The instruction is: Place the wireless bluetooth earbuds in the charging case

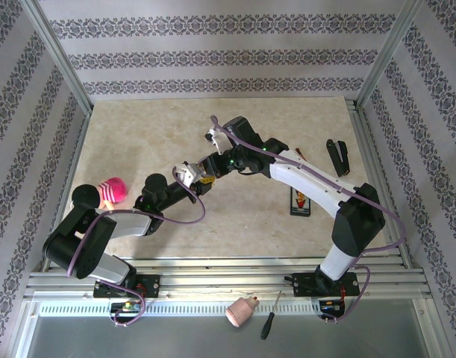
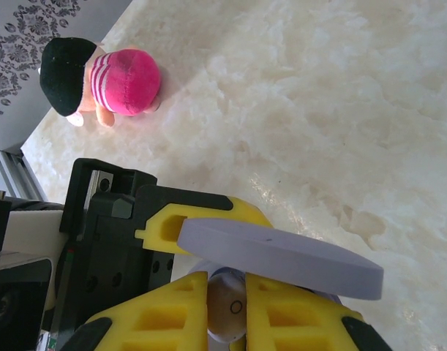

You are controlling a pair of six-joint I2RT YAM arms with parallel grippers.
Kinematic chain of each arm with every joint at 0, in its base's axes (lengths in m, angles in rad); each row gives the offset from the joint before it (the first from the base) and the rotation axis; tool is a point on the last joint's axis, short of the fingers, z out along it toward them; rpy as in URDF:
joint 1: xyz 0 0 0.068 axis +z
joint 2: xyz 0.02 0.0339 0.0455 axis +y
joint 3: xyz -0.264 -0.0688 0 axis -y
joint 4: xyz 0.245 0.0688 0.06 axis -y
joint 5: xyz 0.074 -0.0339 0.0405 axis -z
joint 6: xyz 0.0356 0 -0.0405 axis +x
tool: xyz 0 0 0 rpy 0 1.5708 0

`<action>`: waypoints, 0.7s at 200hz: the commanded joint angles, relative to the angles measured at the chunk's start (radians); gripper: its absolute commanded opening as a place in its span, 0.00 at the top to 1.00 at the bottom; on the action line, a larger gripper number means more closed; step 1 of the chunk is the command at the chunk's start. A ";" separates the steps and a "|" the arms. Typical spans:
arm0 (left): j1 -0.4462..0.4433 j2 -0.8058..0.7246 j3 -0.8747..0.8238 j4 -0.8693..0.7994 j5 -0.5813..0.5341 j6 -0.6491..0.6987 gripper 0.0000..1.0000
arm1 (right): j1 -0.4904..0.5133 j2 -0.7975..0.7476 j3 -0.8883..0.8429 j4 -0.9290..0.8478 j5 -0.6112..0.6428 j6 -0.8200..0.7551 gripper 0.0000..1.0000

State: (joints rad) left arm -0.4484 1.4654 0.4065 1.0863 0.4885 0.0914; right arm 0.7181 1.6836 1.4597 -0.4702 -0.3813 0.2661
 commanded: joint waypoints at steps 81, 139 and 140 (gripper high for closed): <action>0.016 0.001 0.012 0.066 0.000 -0.025 0.70 | 0.020 -0.032 0.003 0.005 -0.022 0.035 0.71; 0.016 0.005 0.011 0.073 0.001 -0.028 0.70 | 0.006 -0.062 -0.030 0.033 -0.064 0.060 0.70; 0.015 0.005 0.011 0.072 0.001 -0.028 0.70 | 0.005 -0.062 -0.031 0.033 -0.064 0.060 0.70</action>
State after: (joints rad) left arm -0.4484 1.4654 0.4065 1.0874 0.4881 0.0784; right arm 0.7288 1.6665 1.4483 -0.4591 -0.4202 0.3107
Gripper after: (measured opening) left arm 0.360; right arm 0.297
